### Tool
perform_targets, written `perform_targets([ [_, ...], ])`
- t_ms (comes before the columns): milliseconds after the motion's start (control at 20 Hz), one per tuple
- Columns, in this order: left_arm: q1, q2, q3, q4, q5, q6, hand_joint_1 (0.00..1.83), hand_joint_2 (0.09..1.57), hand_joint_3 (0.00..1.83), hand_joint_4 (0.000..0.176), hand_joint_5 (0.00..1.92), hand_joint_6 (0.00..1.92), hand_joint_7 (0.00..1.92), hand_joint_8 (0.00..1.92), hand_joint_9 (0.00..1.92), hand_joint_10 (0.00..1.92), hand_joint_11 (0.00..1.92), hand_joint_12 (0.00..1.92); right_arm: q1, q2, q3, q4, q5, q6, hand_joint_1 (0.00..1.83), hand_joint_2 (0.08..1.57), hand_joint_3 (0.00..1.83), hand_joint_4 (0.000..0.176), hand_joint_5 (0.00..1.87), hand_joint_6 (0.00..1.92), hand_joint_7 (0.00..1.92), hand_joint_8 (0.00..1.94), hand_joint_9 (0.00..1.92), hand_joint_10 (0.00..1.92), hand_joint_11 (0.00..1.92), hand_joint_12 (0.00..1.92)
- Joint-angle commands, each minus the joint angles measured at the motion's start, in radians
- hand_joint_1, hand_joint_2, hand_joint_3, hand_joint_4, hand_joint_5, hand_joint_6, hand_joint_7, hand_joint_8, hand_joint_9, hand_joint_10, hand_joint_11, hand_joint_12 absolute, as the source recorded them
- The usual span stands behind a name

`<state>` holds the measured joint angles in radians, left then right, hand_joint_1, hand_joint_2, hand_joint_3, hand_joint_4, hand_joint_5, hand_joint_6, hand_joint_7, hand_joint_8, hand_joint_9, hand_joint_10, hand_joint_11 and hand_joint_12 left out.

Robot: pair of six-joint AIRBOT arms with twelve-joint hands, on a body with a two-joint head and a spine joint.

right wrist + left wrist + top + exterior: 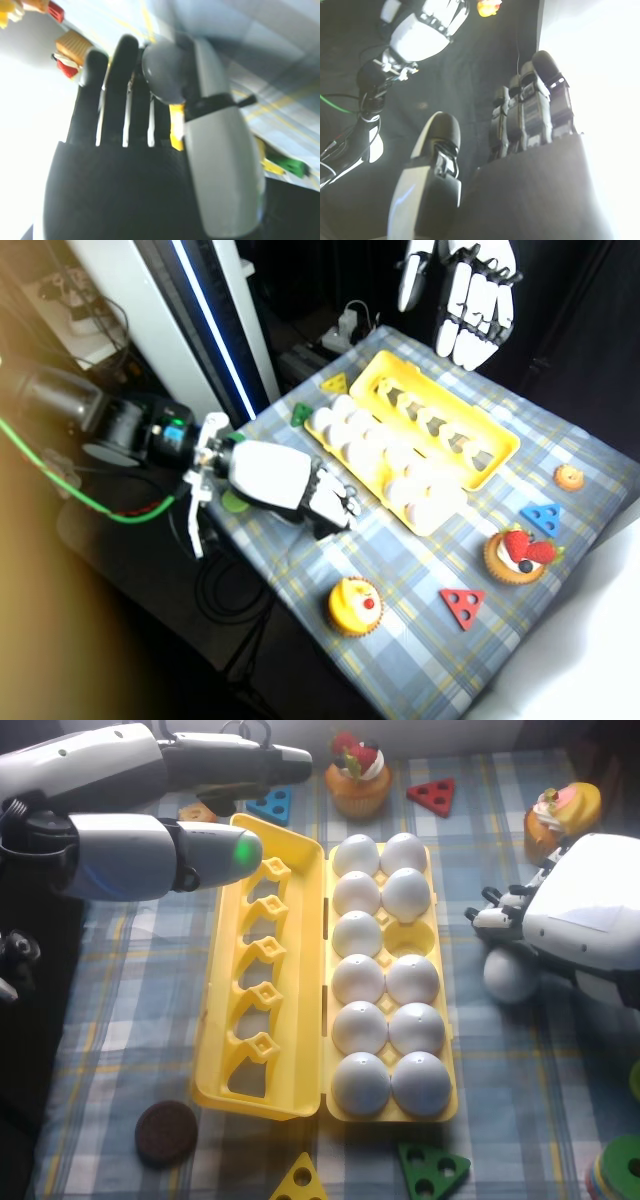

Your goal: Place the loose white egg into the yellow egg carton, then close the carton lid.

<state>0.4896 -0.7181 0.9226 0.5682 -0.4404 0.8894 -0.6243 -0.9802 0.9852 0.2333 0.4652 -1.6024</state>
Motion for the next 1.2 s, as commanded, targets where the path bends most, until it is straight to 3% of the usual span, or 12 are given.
perform_targets([
  [0,-0.007,0.004,0.003,-0.033,-0.096,-0.007,0.3,1.49,0.0,0.0,0.27,0.01,0.25,0.0,0.29,0.01,0.0,1.14,0.016,0.004,0.001,-0.007,0.083,-0.009,1.16,1.33,0.0,0.0,0.53,1.44,0.73,1.7,0.94,1.8,1.04,1.92],
  [350,0.001,0.005,0.003,-0.042,-0.096,-0.007,0.36,1.47,0.0,0.0,0.32,0.01,0.31,0.01,0.36,0.03,0.0,1.29,0.04,0.027,-0.021,-0.012,0.12,-0.009,1.2,1.27,0.0,0.0,0.69,1.4,0.74,1.48,1.26,1.82,1.36,1.92],
  [400,0.002,0.005,0.003,-0.043,-0.097,-0.007,0.35,1.47,0.0,0.0,0.31,0.01,0.31,0.01,0.36,0.03,0.0,1.28,0.04,0.034,-0.027,-0.013,0.125,-0.009,1.12,1.26,0.0,0.0,0.71,1.39,0.97,1.71,1.28,1.86,1.38,1.92],
  [450,0.003,0.006,0.003,-0.045,-0.098,-0.007,0.35,1.47,0.0,0.0,0.3,0.0,0.3,0.0,0.35,0.03,0.0,1.27,0.04,0.043,-0.033,-0.014,0.131,-0.009,1.18,1.27,0.0,0.0,0.68,1.41,0.77,1.54,1.17,1.78,1.25,1.92],
  [550,0.007,0.009,0.002,-0.048,-0.102,-0.007,0.33,1.48,0.0,0.0,0.28,0.0,0.29,0.0,0.34,0.02,0.0,1.25,0.04,0.084,-0.065,-0.025,0.152,-0.009,1.14,1.33,0.01,0.0,0.47,1.55,0.71,1.61,0.83,1.71,0.91,1.91],
  [600,0.009,0.01,0.001,-0.05,-0.103,-0.007,0.35,1.47,0.0,0.0,0.29,0.0,0.3,0.0,0.35,0.02,0.0,1.25,0.039,0.12,-0.09,-0.031,0.167,-0.009,1.07,1.28,0.0,0.0,0.21,1.19,0.42,1.3,0.48,1.57,0.49,1.92],
  [650,0.009,0.01,0.001,-0.05,-0.103,-0.007,0.37,1.47,0.0,0.0,0.29,0.0,0.3,0.0,0.35,0.02,0.0,1.26,0.039,0.146,-0.106,-0.036,0.173,-0.009,0.83,1.26,0.0,0.0,0.04,0.47,0.1,0.53,0.09,0.78,0.1,1.72],
  [700,0.011,0.012,0.001,-0.051,-0.104,-0.007,0.35,1.47,0.0,0.0,0.29,0.0,0.3,0.0,0.35,0.02,0.0,1.25,0.039,0.178,-0.126,-0.043,0.177,-0.009,0.77,1.26,0.0,0.0,0.01,0.09,0.02,0.11,0.02,0.16,0.02,1.12],
  [750,0.014,0.015,-0.001,-0.052,-0.106,-0.007,0.34,1.48,0.0,0.0,0.28,0.0,0.28,0.0,0.34,0.01,0.0,1.21,0.038,0.212,-0.154,-0.064,0.176,-0.008,0.77,1.26,0.0,0.0,0.0,0.02,0.0,0.02,0.0,0.03,0.0,0.28],
  [800,0.015,0.017,-0.002,-0.055,-0.107,-0.007,0.37,1.48,0.0,0.0,0.27,0.0,0.27,0.0,0.32,0.01,0.0,1.18,0.033,0.234,-0.172,-0.083,0.174,-0.001,0.88,1.22,0.0,0.0,0.0,0.0,0.0,0.0,0.0,0.01,0.0,0.11],
  [950,0.021,0.019,-0.002,-0.063,-0.109,-0.007,0.39,1.46,0.0,0.0,0.3,0.01,0.31,0.01,0.37,0.02,0.0,1.26,-0.001,0.263,-0.187,-0.188,0.174,0.16,0.77,1.17,0.0,0.0,0.0,0.0,0.0,0.0,0.0,0.0,0.0,0.01],
  [1150,0.024,0.02,-0.002,-0.066,-0.11,-0.007,0.36,1.47,0.0,0.0,0.31,0.01,0.31,0.0,0.36,0.01,0.0,1.26,-0.011,0.241,-0.19,-0.221,0.174,0.202,0.8,1.19,0.0,0.0,0.0,0.0,0.0,0.0,0.0,0.0,0.03,0.01],
])
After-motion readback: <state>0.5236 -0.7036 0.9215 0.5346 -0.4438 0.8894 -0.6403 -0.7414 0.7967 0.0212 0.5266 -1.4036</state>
